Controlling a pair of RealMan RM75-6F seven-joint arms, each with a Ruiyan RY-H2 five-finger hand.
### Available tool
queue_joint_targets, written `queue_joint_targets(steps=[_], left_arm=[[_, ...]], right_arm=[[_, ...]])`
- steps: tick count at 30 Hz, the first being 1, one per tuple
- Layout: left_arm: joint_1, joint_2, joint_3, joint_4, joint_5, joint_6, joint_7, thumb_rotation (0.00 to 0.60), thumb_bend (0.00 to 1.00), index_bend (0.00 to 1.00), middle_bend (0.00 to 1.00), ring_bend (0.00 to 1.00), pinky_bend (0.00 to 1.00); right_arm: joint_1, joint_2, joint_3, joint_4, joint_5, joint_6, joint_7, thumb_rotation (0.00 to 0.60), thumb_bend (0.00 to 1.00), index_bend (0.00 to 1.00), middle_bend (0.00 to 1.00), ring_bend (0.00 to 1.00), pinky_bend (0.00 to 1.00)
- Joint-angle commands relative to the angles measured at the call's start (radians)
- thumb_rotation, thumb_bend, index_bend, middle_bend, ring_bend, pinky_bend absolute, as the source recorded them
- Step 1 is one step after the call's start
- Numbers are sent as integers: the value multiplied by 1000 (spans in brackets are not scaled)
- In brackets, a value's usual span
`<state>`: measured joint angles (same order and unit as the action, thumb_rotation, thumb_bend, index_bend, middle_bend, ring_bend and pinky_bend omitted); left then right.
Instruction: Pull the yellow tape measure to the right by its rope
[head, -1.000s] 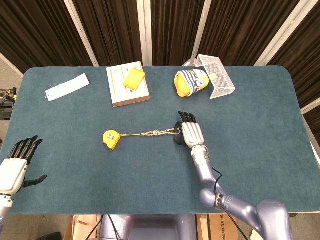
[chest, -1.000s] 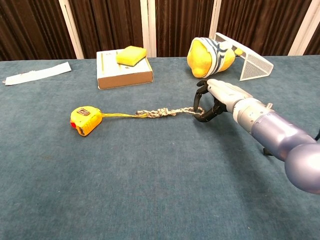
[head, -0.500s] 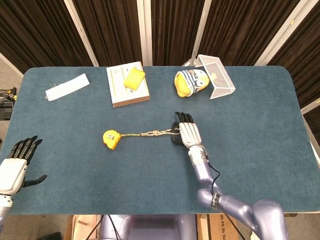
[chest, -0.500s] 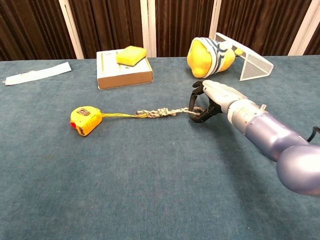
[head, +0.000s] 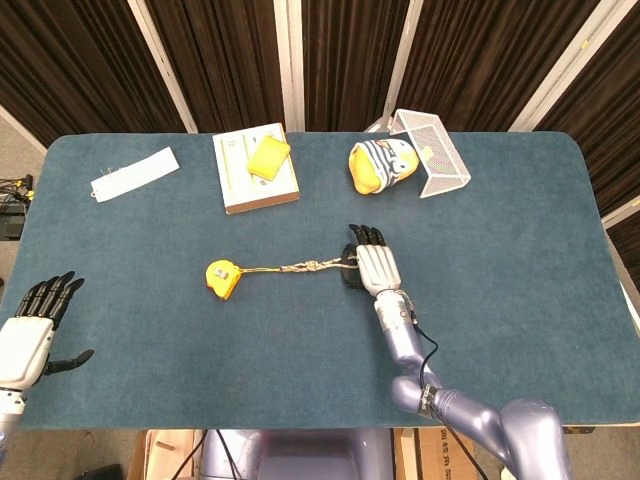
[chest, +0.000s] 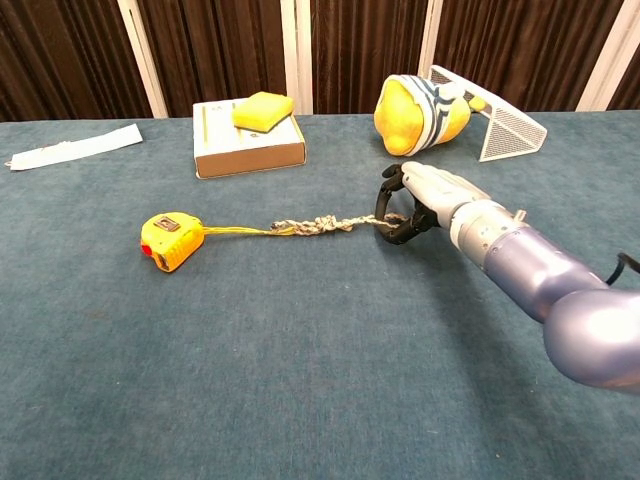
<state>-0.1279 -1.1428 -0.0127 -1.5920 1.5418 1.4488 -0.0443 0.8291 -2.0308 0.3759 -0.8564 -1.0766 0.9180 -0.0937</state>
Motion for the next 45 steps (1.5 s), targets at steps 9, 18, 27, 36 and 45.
queue_joint_targets(steps=[9,18,27,36,45], left_arm=[[0,1,0,-2,-2,-1,-2,600,0,0,0,0,0],[1,3,0,-3,-4,-1,-3,600,0,0,0,0,0],[3,3,4,-2,7,6,1,600,0,0,0,0,0],[5,0,5,-3,15,15,14,600,0,0,0,0,0],[8,-1,8,-2,27,27,22,600,0,0,0,0,0]], right_arm=[[-3,-4,0,1,0,8,-6,600,488,604,133,0,0],[-22,23,-3,-47,-8,34,-11,600,488,618,141,0,0],[-85,128,-15,-217,-17,90,-34,600,488,618,141,0,0],[-176,267,-48,-433,-10,152,-78,600,489,618,141,0,0],[-252,387,-68,-566,-1,210,-99,600,488,618,141,0,0]])
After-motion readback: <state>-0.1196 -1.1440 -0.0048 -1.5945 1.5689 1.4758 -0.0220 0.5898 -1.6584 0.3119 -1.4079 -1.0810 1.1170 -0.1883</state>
